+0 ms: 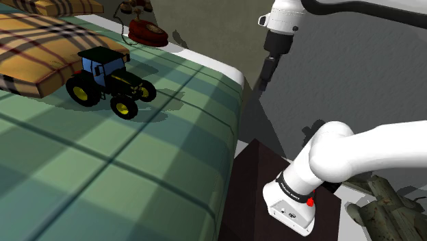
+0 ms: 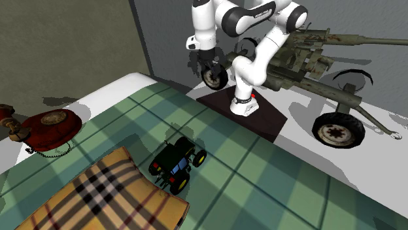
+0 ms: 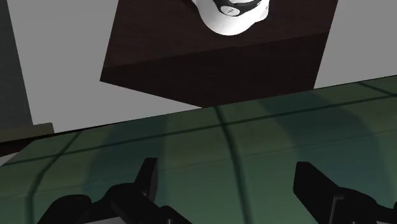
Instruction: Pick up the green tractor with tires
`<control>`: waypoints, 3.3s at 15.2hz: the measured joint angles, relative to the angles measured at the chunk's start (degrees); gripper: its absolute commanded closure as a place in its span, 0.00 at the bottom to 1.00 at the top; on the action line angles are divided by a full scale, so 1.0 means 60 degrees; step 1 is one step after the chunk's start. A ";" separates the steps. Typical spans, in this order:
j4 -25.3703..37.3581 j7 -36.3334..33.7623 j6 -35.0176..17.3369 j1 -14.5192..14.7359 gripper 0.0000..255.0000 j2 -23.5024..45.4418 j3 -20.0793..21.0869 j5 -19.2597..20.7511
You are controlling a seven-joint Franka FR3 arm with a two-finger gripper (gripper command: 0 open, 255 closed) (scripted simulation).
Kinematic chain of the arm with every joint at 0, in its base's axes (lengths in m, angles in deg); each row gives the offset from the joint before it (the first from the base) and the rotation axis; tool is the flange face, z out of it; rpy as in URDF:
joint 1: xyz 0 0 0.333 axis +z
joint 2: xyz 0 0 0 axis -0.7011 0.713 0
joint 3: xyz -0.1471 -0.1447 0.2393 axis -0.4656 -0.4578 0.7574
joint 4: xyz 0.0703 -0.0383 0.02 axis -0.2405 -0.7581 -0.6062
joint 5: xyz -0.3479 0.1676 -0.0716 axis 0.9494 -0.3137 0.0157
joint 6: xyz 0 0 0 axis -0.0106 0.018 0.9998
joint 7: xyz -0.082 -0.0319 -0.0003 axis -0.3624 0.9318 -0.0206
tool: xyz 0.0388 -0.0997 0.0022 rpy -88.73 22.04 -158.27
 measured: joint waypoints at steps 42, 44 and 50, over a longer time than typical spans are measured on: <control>0.6322 -0.0454 -0.5057 0.2154 0.00 0.8596 0.2673 0.0524; 0.6260 -0.0441 -0.5119 0.2144 1.00 0.8591 0.2668 0.0520; 0.6247 -0.0437 -0.5136 0.2146 1.00 0.8582 0.2671 0.0520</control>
